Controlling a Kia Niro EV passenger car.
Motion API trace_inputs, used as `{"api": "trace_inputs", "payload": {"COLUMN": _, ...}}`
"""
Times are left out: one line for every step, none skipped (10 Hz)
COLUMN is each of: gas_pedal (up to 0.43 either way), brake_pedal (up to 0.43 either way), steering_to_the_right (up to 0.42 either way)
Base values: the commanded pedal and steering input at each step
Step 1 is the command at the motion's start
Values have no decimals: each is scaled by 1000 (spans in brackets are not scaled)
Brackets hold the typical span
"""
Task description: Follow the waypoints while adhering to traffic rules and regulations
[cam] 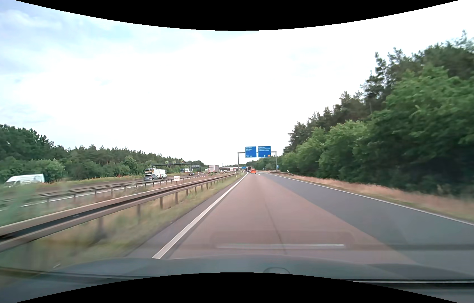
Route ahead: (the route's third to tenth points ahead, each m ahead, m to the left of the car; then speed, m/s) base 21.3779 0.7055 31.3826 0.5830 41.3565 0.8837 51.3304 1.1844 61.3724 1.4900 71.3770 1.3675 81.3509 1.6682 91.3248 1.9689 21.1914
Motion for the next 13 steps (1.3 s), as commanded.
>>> {"api": "trace_inputs", "payload": {"gas_pedal": 130, "brake_pedal": 0, "steering_to_the_right": -6}}
{"api": "trace_inputs", "payload": {"gas_pedal": 130, "brake_pedal": 0, "steering_to_the_right": -6}}
{"api": "trace_inputs", "payload": {"gas_pedal": 130, "brake_pedal": 0, "steering_to_the_right": -6}}
{"api": "trace_inputs", "payload": {"gas_pedal": 130, "brake_pedal": 0, "steering_to_the_right": -7}}
{"api": "trace_inputs", "payload": {"gas_pedal": 130, "brake_pedal": 0, "steering_to_the_right": -7}}
{"api": "trace_inputs", "payload": {"gas_pedal": 130, "brake_pedal": 0, "steering_to_the_right": -7}}
{"api": "trace_inputs", "payload": {"gas_pedal": 130, "brake_pedal": 0, "steering_to_the_right": -7}}
{"api": "trace_inputs", "payload": {"gas_pedal": 130, "brake_pedal": 0, "steering_to_the_right": -7}}
{"api": "trace_inputs", "payload": {"gas_pedal": 130, "brake_pedal": 0, "steering_to_the_right": -6}}
{"api": "trace_inputs", "payload": {"gas_pedal": 130, "brake_pedal": 0, "steering_to_the_right": -6}}
{"api": "trace_inputs", "payload": {"gas_pedal": 130, "brake_pedal": 0, "steering_to_the_right": -6}}
{"api": "trace_inputs", "payload": {"gas_pedal": 130, "brake_pedal": 0, "steering_to_the_right": -6}}
{"api": "trace_inputs", "payload": {"gas_pedal": 130, "brake_pedal": 0, "steering_to_the_right": -5}}
